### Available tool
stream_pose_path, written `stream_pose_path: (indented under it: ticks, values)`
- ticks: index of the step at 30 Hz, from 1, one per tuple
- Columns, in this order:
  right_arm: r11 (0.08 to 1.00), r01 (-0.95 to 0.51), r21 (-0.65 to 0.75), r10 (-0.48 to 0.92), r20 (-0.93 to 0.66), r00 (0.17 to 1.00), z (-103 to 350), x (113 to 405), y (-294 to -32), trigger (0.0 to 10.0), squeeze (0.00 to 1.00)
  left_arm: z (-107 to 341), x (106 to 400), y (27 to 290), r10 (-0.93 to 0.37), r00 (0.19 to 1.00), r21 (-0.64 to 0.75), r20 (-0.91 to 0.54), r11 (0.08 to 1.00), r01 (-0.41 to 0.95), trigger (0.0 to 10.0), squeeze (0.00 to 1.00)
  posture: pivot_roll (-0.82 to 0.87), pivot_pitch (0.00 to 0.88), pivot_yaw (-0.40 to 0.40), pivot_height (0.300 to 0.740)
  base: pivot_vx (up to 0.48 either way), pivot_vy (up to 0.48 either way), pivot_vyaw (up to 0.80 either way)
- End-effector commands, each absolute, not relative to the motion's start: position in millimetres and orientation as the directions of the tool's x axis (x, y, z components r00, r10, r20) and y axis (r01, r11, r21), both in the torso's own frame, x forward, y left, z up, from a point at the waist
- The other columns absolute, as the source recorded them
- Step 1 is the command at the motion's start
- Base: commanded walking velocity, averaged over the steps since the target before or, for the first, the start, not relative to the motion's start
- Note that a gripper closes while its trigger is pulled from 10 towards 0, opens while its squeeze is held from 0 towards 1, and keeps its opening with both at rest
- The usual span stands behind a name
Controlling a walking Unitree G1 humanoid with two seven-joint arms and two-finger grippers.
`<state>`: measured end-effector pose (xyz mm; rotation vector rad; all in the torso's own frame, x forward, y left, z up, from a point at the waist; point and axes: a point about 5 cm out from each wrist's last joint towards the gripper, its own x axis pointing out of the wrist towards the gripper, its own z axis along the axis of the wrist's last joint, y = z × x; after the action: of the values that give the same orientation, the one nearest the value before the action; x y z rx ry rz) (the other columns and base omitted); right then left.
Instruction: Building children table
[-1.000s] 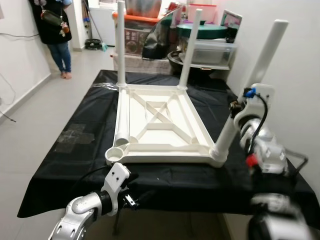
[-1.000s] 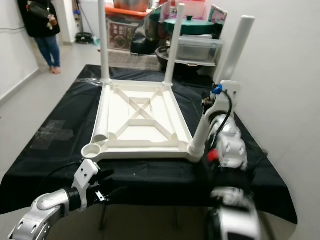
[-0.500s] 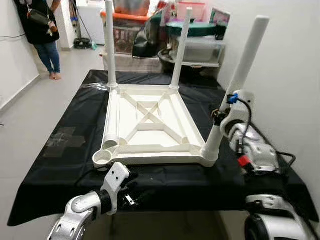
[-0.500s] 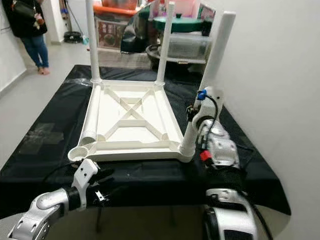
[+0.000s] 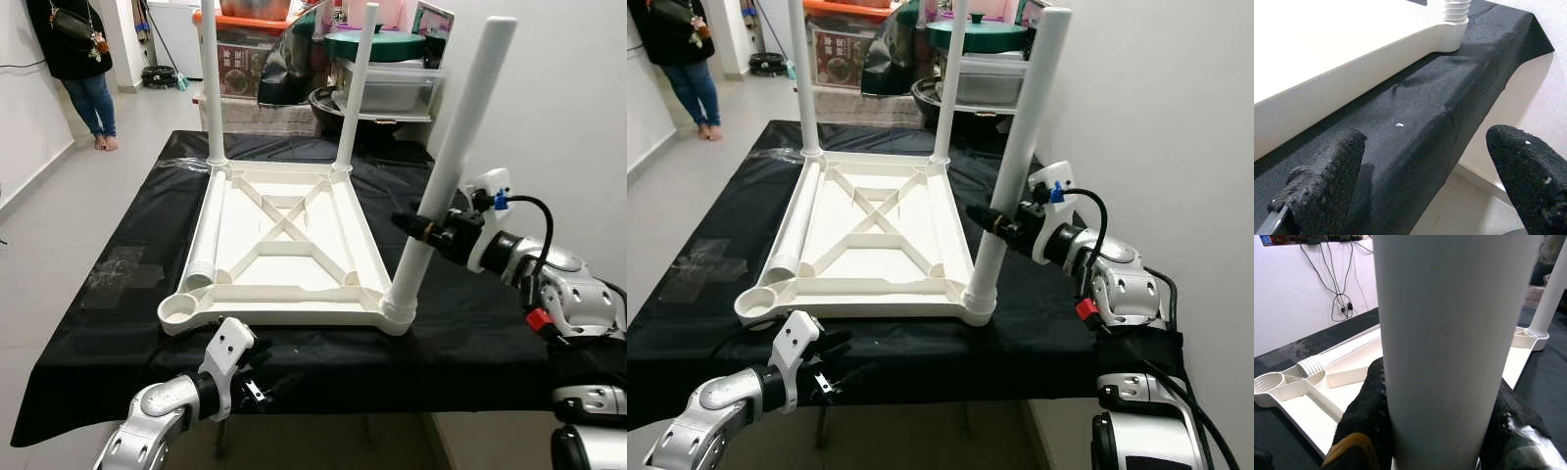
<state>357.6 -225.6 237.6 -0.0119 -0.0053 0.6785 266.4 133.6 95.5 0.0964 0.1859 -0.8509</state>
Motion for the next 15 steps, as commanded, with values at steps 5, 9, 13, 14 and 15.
stream_pose_path:
  ticks: [5, 9, 13, 14, 15]
  values:
    - [0.975, -0.218, 0.045, 0.221, -0.081, 0.972, 212, 378, -231, 0.0, 0.00, 93, 266, 133, -0.741, 0.638, -0.005, -0.207, 0.653, 0.757, 10.0, 0.00, 0.06, 0.000, -0.107, 0.740, 0.000, 0.000, 0.00]
    - [0.993, 0.050, 0.103, -0.039, -0.112, 0.993, 200, 376, -241, 0.0, 0.00, 93, 265, 134, -0.741, 0.638, -0.004, -0.210, 0.653, 0.757, 10.0, 0.00, 0.07, 0.000, -0.103, 0.740, 0.000, 0.000, 0.00]
    - [0.980, 0.162, 0.117, -0.149, -0.108, 0.983, 192, 369, -239, 0.0, 0.00, 93, 265, 134, -0.741, 0.637, -0.005, -0.211, 0.652, 0.758, 10.0, 0.00, 0.07, 0.000, -0.103, 0.740, 0.000, 0.000, 0.00]
    - [0.980, 0.162, 0.117, -0.149, -0.108, 0.983, 192, 369, -239, 0.0, 0.00, 93, 265, 134, -0.741, 0.637, -0.005, -0.211, 0.652, 0.758, 10.0, 0.00, 0.07, 0.000, -0.103, 0.740, 0.000, 0.000, 0.00]
    - [0.970, 0.207, 0.129, -0.194, -0.105, 0.975, 189, 365, -235, 0.0, 0.00, 93, 265, 134, -0.742, 0.636, -0.006, -0.210, 0.652, 0.758, 10.0, 0.00, 0.07, 0.000, -0.103, 0.740, 0.000, 0.000, 0.00]
